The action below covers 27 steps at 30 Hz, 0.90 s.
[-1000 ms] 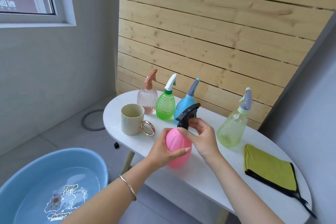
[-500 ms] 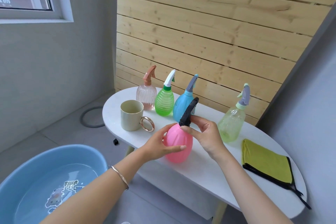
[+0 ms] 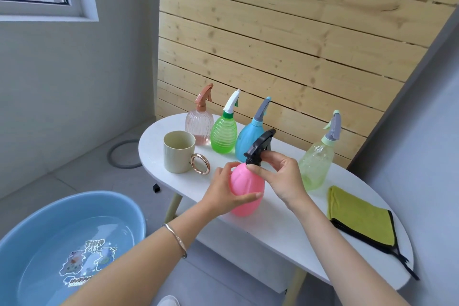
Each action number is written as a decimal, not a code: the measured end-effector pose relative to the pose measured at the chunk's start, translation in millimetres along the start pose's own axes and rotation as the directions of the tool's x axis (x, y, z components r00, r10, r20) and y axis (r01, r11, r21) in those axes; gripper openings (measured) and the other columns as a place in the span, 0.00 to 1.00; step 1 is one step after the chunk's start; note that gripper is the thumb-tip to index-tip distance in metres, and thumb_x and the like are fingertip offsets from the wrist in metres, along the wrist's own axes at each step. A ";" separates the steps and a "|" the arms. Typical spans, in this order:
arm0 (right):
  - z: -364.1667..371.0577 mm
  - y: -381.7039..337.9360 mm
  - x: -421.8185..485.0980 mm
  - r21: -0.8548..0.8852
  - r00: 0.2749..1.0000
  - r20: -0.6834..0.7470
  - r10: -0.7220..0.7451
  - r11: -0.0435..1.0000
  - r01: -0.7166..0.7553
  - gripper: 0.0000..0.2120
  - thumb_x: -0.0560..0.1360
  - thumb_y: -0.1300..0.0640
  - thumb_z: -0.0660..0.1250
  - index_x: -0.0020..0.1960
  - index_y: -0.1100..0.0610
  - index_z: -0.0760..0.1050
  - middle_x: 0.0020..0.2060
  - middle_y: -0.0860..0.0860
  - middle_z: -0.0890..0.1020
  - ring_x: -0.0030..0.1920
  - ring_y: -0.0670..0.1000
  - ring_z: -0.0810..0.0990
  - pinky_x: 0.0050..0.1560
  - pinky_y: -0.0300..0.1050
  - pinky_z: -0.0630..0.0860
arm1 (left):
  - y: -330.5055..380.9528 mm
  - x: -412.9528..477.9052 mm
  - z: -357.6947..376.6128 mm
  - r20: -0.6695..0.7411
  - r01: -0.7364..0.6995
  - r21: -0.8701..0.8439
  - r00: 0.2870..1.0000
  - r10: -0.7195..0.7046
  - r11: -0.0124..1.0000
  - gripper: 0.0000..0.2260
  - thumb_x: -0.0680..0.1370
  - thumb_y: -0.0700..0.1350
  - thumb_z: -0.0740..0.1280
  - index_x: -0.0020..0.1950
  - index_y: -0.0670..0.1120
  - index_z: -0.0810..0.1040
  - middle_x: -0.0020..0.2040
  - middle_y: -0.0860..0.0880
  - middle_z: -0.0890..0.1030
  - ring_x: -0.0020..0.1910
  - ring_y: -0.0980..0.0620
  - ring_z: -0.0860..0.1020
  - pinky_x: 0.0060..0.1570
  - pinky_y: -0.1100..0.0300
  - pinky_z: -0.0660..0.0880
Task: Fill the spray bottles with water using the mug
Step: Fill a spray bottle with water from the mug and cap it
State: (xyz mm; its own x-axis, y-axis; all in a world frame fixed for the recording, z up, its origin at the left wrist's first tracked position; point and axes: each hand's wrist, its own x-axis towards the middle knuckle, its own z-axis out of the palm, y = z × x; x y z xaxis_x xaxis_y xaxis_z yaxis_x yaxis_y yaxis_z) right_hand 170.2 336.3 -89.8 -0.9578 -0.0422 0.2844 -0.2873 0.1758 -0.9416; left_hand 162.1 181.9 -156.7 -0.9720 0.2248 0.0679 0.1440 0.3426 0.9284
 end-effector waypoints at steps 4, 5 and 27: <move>-5.8 1.8 -2.6 0.043 0.999 0.044 0.019 0.999 -0.021 0.12 0.68 0.65 0.75 0.50 0.57 0.82 0.48 0.48 0.85 0.55 0.44 0.81 0.57 0.33 0.73 | -1.2 1.8 -4.8 0.109 -0.006 0.056 0.994 0.000 0.998 0.44 0.67 0.57 0.78 0.77 0.59 0.57 0.61 0.49 0.63 0.63 0.51 0.67 0.68 0.56 0.67; -9.3 2.0 -1.6 0.059 0.995 0.083 0.047 0.997 -0.052 0.14 0.68 0.65 0.74 0.53 0.58 0.81 0.50 0.48 0.85 0.57 0.45 0.81 0.58 0.35 0.73 | -2.4 3.1 -7.5 0.135 -0.020 0.057 0.991 0.012 0.998 0.42 0.68 0.56 0.78 0.76 0.58 0.59 0.61 0.49 0.63 0.64 0.51 0.68 0.69 0.55 0.68; 19.4 8.9 -18.7 -0.134 0.934 -0.356 -0.021 0.991 -0.029 0.14 0.65 0.56 0.79 0.48 0.49 0.81 0.43 0.40 0.83 0.47 0.35 0.80 0.49 0.25 0.71 | -5.5 3.0 7.7 -0.009 -0.064 -0.017 0.998 0.064 0.998 0.38 0.63 0.54 0.82 0.68 0.52 0.68 0.60 0.54 0.76 0.54 0.53 0.76 0.53 0.60 0.74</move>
State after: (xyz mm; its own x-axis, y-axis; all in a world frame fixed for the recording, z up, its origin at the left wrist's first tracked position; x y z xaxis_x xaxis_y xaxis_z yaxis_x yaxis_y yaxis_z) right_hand 185.3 319.6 -107.0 -0.8851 0.3071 0.3496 -0.2557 0.3066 -0.9168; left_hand 159.8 187.7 -164.5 -0.9625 0.2378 0.1304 0.2028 0.3118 0.9282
